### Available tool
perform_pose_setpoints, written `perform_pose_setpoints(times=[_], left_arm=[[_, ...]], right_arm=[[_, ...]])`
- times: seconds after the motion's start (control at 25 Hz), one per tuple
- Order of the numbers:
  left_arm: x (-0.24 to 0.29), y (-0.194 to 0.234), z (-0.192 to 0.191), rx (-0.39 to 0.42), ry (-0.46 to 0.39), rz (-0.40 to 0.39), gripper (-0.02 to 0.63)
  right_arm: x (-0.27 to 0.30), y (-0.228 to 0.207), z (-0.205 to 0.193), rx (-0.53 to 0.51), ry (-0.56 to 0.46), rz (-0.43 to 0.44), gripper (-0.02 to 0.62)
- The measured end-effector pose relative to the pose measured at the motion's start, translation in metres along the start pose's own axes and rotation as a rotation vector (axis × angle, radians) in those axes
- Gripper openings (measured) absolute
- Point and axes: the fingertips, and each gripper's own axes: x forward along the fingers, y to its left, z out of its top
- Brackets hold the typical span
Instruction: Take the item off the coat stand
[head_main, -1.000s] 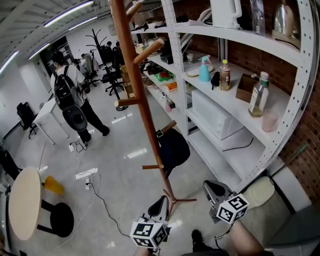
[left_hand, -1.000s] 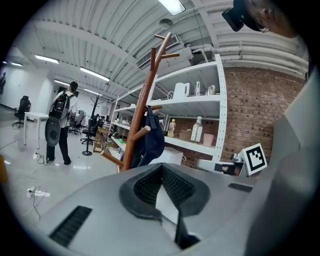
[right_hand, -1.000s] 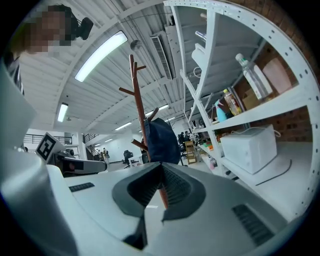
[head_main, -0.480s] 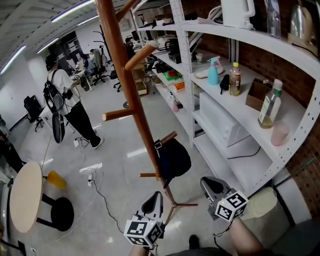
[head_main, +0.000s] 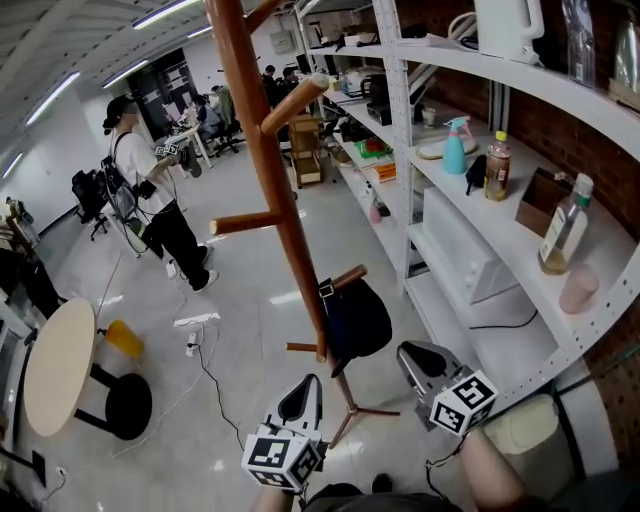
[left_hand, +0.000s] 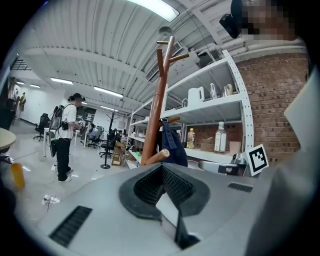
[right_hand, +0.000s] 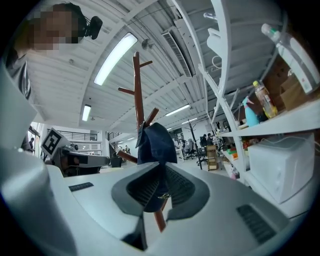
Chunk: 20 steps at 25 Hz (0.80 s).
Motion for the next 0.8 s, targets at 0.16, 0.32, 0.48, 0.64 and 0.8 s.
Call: perform_pose_setpoints(times=[0.16,0.32,0.48,0.64,0.8], left_arm=[[-0.006,0.003,0.007,0.005,-0.014,0.030,0.008],[-0.007,0.004,0.019,0.024,-0.034,0.036,0.008],[0.000,0.004,0.029,0.044,-0.039,0.030,0.008],[0.009,0.012,0.032,0.057,-0.036,0.040,0.008],[0.017,0.023,0.036,0.053,-0.039,0.029,0.006]], right_arm=[[0.006,0.000,0.003,0.012,0.014,0.005,0.060],[0.011,-0.001,0.004,0.017,0.029,0.011,0.110],[0.022,-0.001,0.006,0.008,0.049,0.020,0.150],[0.031,-0.006,0.007,-0.012,0.061,0.010,0.186],[0.041,-0.012,0.012,-0.041,0.063,0.011,0.195]])
